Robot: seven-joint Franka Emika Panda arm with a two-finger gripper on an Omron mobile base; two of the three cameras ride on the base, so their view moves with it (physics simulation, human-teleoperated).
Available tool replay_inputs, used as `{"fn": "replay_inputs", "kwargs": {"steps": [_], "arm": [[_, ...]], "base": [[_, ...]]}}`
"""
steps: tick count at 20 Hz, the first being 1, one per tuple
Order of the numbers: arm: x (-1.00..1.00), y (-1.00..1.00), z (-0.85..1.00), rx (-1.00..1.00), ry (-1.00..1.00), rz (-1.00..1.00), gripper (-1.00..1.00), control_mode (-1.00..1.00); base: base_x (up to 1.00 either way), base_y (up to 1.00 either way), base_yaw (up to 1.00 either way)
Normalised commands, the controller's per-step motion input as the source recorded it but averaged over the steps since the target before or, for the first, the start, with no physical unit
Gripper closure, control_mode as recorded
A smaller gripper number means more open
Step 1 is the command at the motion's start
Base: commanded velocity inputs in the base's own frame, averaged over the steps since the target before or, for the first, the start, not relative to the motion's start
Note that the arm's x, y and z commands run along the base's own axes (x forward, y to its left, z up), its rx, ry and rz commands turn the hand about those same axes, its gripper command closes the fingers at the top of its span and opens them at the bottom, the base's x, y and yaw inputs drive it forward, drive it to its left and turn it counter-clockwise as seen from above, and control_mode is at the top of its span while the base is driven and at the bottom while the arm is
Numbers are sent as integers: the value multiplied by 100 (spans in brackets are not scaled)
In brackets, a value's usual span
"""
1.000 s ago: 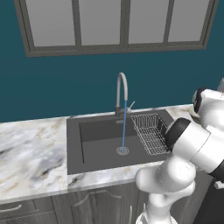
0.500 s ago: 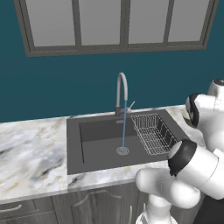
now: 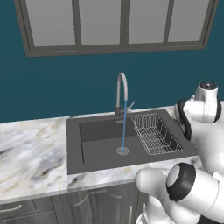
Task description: Rinse each bowl for a few seconds and place them down in the sink or on the counter.
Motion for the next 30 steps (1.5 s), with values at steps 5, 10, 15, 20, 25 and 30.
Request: {"fn": "replay_inputs", "kwargs": {"steps": [5,10,15,20,25,30], "arm": [[0,51,1,-2,-2,-2,100,-100],[0,51,0,-2,-1,-1,100,-100],[0,51,0,-1,-2,0,100,-100],[0,49,0,0,-2,0,100,-100],[0,50,0,0,-1,-2,100,-100],[2,48,0,0,-1,-3,100,-100]], "base": [[0,0,0],[0,0,0],[0,0,0],[0,0,0],[0,0,0],[0,0,0]]}}
